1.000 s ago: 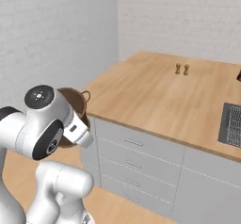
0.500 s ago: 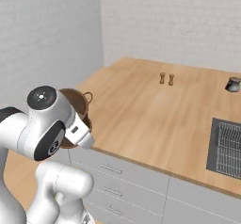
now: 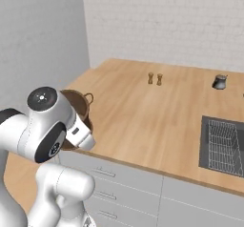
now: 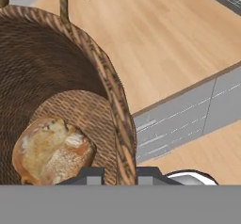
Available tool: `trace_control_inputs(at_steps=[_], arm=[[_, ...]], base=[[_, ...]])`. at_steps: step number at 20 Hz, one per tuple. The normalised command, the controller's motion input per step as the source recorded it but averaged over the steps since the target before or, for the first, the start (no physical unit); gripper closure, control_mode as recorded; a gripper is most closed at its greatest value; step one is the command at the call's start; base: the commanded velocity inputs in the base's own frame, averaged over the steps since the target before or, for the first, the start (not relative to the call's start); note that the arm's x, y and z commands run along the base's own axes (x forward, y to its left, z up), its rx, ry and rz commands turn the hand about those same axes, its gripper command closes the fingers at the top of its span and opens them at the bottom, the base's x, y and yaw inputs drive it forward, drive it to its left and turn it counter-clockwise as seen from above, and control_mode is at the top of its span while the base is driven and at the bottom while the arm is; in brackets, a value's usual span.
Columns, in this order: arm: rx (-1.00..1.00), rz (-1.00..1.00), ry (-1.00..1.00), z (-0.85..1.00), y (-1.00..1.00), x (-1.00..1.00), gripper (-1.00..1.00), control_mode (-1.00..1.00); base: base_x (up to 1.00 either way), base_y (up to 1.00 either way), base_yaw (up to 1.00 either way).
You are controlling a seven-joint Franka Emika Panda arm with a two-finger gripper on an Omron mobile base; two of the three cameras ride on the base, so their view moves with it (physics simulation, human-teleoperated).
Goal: Open the cabinet, pick up the bread from the cabinet and place it in the basket. Then move the basket to the dining counter.
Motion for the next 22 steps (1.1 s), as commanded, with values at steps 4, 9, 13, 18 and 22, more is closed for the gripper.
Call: trace_control_inputs(at_steps=[4,9,13,18,22], arm=[[0.0,-0.09,0.01,-0.16,-0.07,0.44,1.0,-1.0],[0.0,-0.07,0.06,-0.45,-0.23,1.0,1.0,-1.0],[0.04,0.02,0.01,-0.52,-0.27,1.0,1.0,-1.0],[0.04,0.03,-0.01,-0.55,-0.04,0.95,1.0,-1.0],[0.0,0.0,0.0,-0.45,0.0,0.61,1.0,-1.0]], base=[[0.18,0.0,-0.18],[0.0,0.0,0.0],[0.0,0.0,0.0],[0.0,0.0,0.0],[0.0,0.0,0.0]])
